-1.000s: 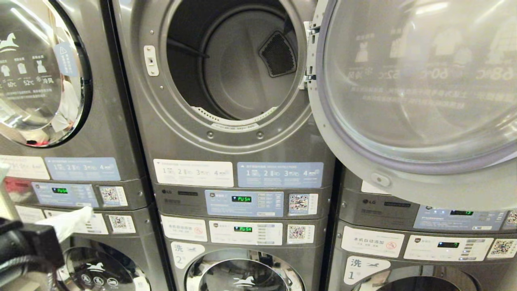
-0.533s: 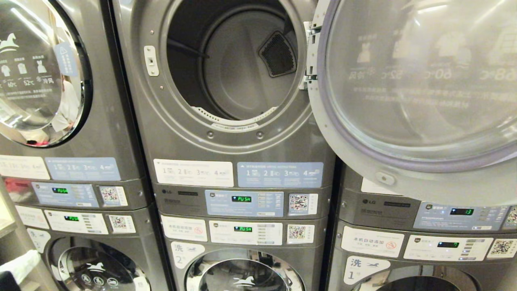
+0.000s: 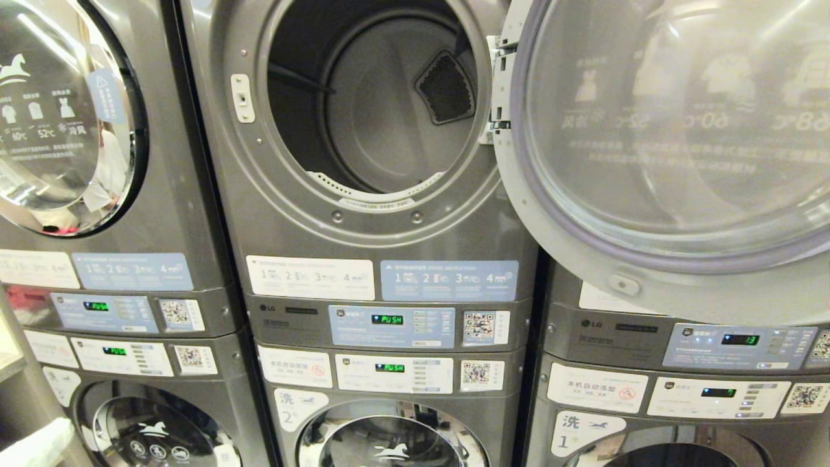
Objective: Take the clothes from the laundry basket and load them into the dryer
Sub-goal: Open the dryer
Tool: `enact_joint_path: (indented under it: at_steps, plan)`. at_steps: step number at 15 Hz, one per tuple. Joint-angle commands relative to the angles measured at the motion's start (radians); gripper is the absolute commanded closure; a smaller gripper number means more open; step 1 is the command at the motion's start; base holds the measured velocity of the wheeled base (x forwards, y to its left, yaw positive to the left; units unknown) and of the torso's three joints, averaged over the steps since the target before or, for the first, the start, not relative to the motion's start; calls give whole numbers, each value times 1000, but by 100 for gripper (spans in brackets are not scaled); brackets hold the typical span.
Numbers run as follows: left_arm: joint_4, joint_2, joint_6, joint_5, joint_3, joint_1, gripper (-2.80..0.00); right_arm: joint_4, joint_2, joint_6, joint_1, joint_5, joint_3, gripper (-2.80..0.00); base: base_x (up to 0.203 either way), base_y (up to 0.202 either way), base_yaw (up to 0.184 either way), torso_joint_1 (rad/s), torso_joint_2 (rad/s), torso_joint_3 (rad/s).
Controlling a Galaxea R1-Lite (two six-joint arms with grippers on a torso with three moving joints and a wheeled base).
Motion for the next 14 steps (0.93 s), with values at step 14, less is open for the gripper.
enact_joint_path:
  at_steps: [14]
  plan:
    - [161, -354, 181, -277, 217, 13, 0, 6, -367, -44, 6, 106, 651, 0, 0, 0, 0, 0, 0, 0]
